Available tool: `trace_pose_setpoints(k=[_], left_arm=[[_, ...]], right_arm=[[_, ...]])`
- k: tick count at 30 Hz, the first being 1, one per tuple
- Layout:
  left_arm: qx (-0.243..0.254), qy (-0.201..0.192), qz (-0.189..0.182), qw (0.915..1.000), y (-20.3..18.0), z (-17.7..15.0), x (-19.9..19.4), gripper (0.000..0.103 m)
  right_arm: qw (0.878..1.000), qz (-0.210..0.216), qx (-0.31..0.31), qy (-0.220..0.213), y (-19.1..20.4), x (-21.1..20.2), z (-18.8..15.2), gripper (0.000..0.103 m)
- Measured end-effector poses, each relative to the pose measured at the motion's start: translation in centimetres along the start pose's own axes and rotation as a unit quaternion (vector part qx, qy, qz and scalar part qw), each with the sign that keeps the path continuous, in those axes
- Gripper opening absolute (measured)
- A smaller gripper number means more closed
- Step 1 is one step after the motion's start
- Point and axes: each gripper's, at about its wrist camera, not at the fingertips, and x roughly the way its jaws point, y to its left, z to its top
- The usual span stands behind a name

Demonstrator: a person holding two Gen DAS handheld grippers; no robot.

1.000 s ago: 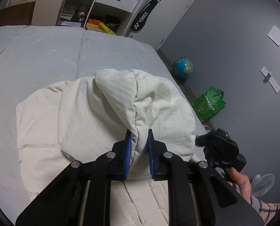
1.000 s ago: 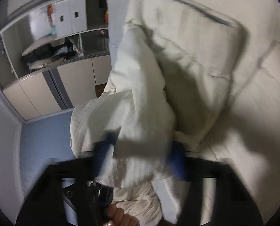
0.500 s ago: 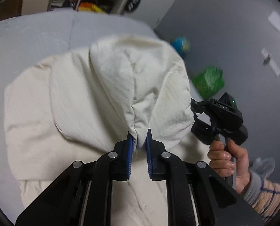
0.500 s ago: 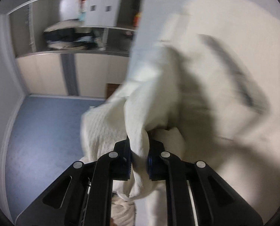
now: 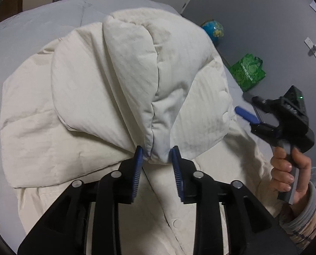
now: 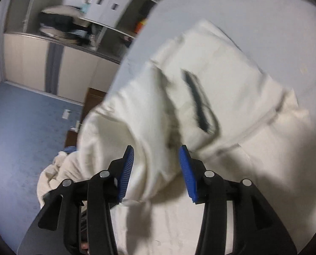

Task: Fold large clothes
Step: 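Pull the held hood down over the folded sleeves with the left gripper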

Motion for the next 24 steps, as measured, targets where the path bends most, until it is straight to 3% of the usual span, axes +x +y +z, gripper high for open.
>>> trace_pose_setpoints(k=[2, 4, 8, 10, 13, 16, 17, 18, 19, 21, 24], left_arm=[[-0.002, -0.015, -0.006, 0.9999, 0.0, 0.2, -1.1, 0.045], [0.0, -0.033, -0.012, 0.9994, 0.6, -0.1, -2.3, 0.052], [-0.012, -0.059, -0.013, 0.9981, 1.7, 0.8, -3.9, 0.053], [-0.022, -0.068, -0.012, 0.9974, 2.0, 1.2, -4.0, 0.049], [-0.025, -0.069, -0.007, 0.9973, 2.2, 1.7, -3.3, 0.03], [-0.024, -0.066, -0.008, 0.9975, 1.9, 1.8, -3.1, 0.023], [-0.021, -0.066, -0.007, 0.9976, 1.6, 2.0, -3.1, 0.021], [-0.016, -0.066, -0.004, 0.9977, 1.3, 2.3, -3.1, 0.02], [-0.014, -0.065, -0.003, 0.9978, 1.3, 2.3, -3.0, 0.016], [-0.016, -0.057, 0.008, 0.9982, 1.2, 2.0, -2.7, 0.013], [-0.02, -0.037, 0.024, 0.9988, 1.2, 1.4, -1.9, 0.011]], right_arm=[[1.0, 0.013, -0.024, 0.002, 1.9, 0.0, 0.5, 0.041], [0.998, 0.024, -0.058, 0.012, 4.2, 0.4, 0.9, 0.044], [0.992, 0.009, -0.121, 0.037, 7.9, 2.2, 0.8, 0.047], [0.99, 0.001, -0.135, 0.048, 9.0, 3.5, 0.7, 0.047], [0.989, -0.013, -0.137, 0.062, 9.4, 5.3, 0.8, 0.047], [0.985, -0.027, -0.15, 0.075, 10.0, 6.9, 0.7, 0.046], [0.984, -0.031, -0.158, 0.076, 10.2, 7.2, 0.5, 0.039], [0.983, -0.034, -0.165, 0.075, 10.3, 7.3, 0.3, 0.021], [0.981, -0.039, -0.173, 0.076, 10.2, 7.4, 0.0, 0.015], [0.98, -0.035, -0.183, 0.071, 10.1, 7.2, -0.4, 0.007], [0.975, -0.038, -0.212, 0.062, 10.4, 6.3, -1.8, 0.006]])
